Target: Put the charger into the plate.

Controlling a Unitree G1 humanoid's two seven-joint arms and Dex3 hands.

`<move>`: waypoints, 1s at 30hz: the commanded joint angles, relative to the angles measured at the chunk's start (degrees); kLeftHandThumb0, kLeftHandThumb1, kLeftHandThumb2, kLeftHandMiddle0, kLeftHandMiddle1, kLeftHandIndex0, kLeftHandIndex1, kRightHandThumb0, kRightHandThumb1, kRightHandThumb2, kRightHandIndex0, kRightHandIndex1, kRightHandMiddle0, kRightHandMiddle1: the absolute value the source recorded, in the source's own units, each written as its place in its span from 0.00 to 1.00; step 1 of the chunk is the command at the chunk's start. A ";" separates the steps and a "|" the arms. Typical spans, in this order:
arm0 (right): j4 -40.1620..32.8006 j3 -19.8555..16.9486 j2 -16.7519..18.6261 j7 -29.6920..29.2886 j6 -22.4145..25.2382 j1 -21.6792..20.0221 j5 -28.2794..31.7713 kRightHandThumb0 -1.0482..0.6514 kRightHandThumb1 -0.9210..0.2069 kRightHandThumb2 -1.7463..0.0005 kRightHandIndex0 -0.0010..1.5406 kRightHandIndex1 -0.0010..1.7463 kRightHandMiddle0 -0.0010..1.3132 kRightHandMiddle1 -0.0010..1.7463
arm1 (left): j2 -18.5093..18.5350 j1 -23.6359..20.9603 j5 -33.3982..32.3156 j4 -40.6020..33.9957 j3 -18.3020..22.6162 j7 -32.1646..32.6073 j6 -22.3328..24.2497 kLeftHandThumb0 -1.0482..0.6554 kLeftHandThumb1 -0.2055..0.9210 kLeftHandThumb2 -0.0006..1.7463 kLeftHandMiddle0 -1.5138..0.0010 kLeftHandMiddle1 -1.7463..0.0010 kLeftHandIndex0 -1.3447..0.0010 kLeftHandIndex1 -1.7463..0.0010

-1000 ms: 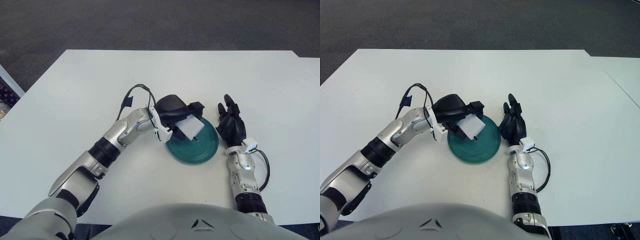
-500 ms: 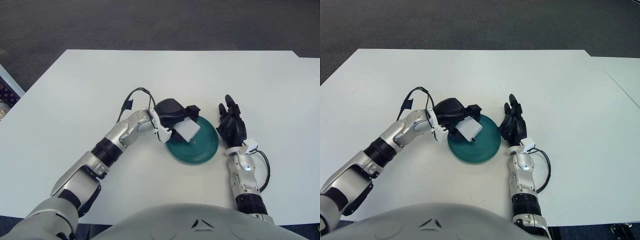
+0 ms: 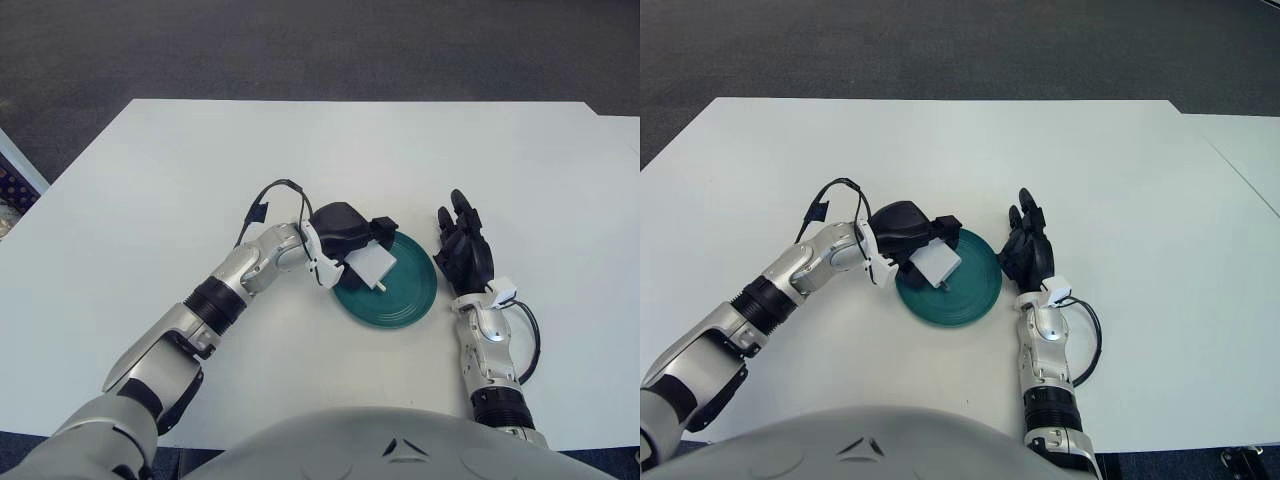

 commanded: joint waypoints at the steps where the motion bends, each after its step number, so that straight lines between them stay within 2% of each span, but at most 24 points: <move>1: 3.90 0.04 1.59 -0.12 -0.17 2.90 0.84 0.11 0.00 0.40 0.06 0.00 0.00 0.11 | 0.34 -1.54 0.30 0.32 -0.06 0.03 -0.93 0.32 0.98 0.34 0.19 0.00 0.32 0.00; 4: 4.47 0.07 1.54 -0.16 -0.36 2.63 0.61 0.11 0.00 0.39 0.06 0.00 0.00 0.11 | 0.49 -1.47 0.08 0.05 0.10 -0.45 -1.18 0.28 0.99 0.34 0.22 0.00 0.43 0.00; 5: 4.60 0.07 1.53 -0.15 -0.42 2.57 0.58 0.11 0.00 0.39 0.06 0.00 0.00 0.11 | 0.52 -1.43 -0.05 -0.02 0.16 -0.69 -1.15 0.23 1.00 0.34 0.24 0.00 0.52 0.00; 8: 4.53 0.09 1.80 0.14 -0.31 2.45 1.06 0.11 0.00 0.39 0.06 0.00 0.00 0.11 | 0.71 -0.93 -1.31 -0.85 0.52 -2.61 -0.58 0.16 1.00 0.36 0.30 0.00 0.67 0.00; 9: 4.40 0.10 1.94 0.20 -0.27 2.44 1.25 0.12 0.00 0.39 0.07 0.00 0.00 0.12 | 0.76 -0.77 -1.67 -1.09 0.62 -3.18 -0.42 0.13 1.00 0.38 0.46 0.00 0.74 0.00; 10: 3.97 0.16 2.27 0.33 -0.14 2.56 1.66 0.12 0.00 0.39 0.07 0.00 0.00 0.12 | 0.96 -0.46 -2.14 -1.50 0.76 -3.80 -0.39 0.12 1.00 0.39 0.56 0.00 0.78 0.00; 11: 3.66 0.20 2.51 0.42 -0.05 2.64 1.95 0.13 0.00 0.39 0.07 0.01 0.00 0.13 | 1.10 -0.23 -2.47 -1.81 0.86 -4.25 -0.36 0.10 1.00 0.41 0.67 0.08 0.83 0.01; 14: 3.18 0.21 3.09 1.39 0.31 2.78 3.41 0.14 0.00 0.40 0.08 0.01 0.00 0.15 | 1.84 0.29 -3.38 -2.54 1.33 -4.40 -1.44 0.08 1.00 0.43 0.80 0.23 0.90 0.05; 17: 2.98 0.19 3.19 2.35 0.64 2.85 4.35 0.16 0.00 0.40 0.08 0.00 0.00 0.16 | 2.24 0.29 -4.10 -2.93 1.65 -4.67 -2.10 0.07 1.00 0.44 0.85 0.41 0.97 0.17; 18: 2.90 0.23 3.18 2.62 0.73 2.88 4.59 0.16 0.00 0.40 0.08 0.00 0.00 0.17 | 2.36 0.24 -4.36 -3.06 1.73 -4.91 -2.19 0.06 1.00 0.45 0.86 0.47 0.97 0.23; 20: 2.81 0.25 3.17 2.95 0.84 2.91 4.88 0.16 0.00 0.40 0.08 0.00 0.00 0.17 | 2.52 0.17 -4.69 -3.21 1.79 -5.17 -2.28 0.05 1.00 0.46 0.84 0.68 0.99 0.40; 21: 2.56 0.37 2.95 3.70 1.49 2.96 5.39 0.16 0.00 0.40 0.08 0.00 0.00 0.17 | 2.94 0.27 -5.56 -4.10 1.95 -6.63 -1.83 0.05 1.00 0.46 0.84 0.71 0.99 0.42; 23: 2.06 0.44 2.60 4.88 2.82 3.06 6.25 0.16 0.00 0.40 0.06 0.00 0.00 0.15 | 3.53 0.33 -6.82 -5.24 2.11 -8.85 -1.21 0.03 1.00 0.48 0.87 0.86 1.00 0.61; 26: 1.66 0.04 2.11 6.37 5.61 2.85 8.09 0.15 0.00 0.39 0.05 0.00 0.00 0.14 | 4.06 0.37 -7.94 -5.98 2.14 -10.97 -0.73 0.01 1.00 0.51 0.92 0.95 1.00 0.78; 30: 1.33 -0.24 1.83 7.44 7.48 2.65 9.37 0.14 0.00 0.39 0.05 0.00 0.00 0.12 | 4.18 0.35 -8.23 -6.44 2.27 -11.95 -0.07 0.00 1.00 0.52 0.98 0.99 1.00 0.91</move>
